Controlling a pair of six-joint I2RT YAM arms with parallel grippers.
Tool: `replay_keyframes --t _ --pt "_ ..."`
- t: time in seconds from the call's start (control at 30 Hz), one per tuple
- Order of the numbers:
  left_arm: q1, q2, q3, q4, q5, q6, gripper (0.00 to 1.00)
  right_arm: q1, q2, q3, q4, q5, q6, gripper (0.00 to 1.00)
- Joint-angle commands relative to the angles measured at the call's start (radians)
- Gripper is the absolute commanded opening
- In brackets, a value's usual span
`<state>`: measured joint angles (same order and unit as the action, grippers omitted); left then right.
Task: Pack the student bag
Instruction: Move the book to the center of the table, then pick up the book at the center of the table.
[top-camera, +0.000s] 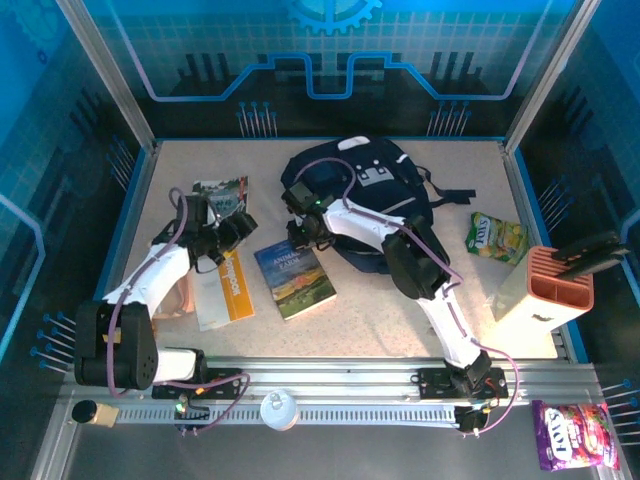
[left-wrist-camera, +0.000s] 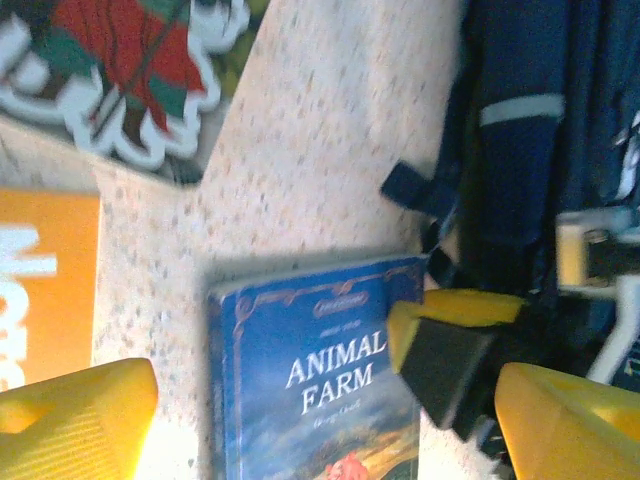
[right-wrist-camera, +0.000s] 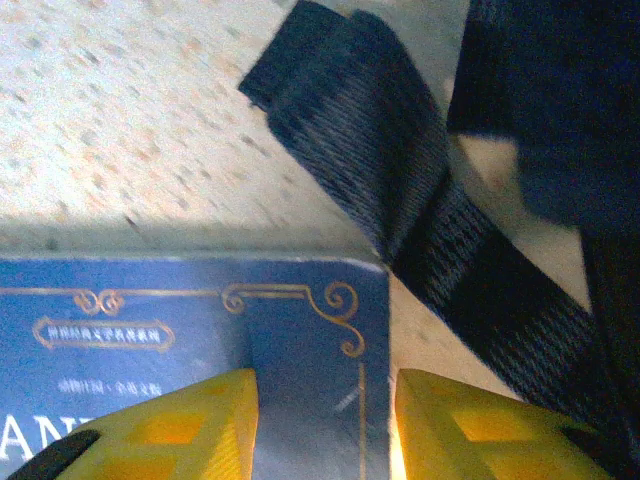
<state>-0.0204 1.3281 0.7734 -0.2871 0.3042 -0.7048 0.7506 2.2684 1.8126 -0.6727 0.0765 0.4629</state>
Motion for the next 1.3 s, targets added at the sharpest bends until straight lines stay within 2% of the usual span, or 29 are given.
replay_keyframes --t 0.0,0.2,0.43,0.63,1.0,1.27 --pt "-0.058 0.005 -0.038 -0.045 0.013 0.001 0.85 -0.017 -0.115 -0.100 0.057 -0.064 0.058 0.44" --pt "-0.127 0.005 -0.121 -0.043 -0.006 -0.037 0.75 -0.019 -0.190 -0.207 0.062 -0.087 0.077 0.47" --pt "-0.154 0.040 -0.167 0.043 0.042 -0.049 0.57 -0.017 -0.186 -0.247 0.025 -0.057 0.074 0.41" --pt "-0.173 0.095 -0.146 0.046 0.048 -0.023 0.49 -0.016 -0.160 -0.240 0.015 -0.058 0.071 0.35" --pt "-0.175 0.129 -0.155 0.103 0.099 0.001 0.43 -0.017 -0.124 -0.239 0.003 -0.063 0.075 0.27" --pt "-0.174 0.162 -0.147 0.118 0.124 0.007 0.46 -0.016 -0.106 -0.242 0.003 -0.075 0.084 0.25"
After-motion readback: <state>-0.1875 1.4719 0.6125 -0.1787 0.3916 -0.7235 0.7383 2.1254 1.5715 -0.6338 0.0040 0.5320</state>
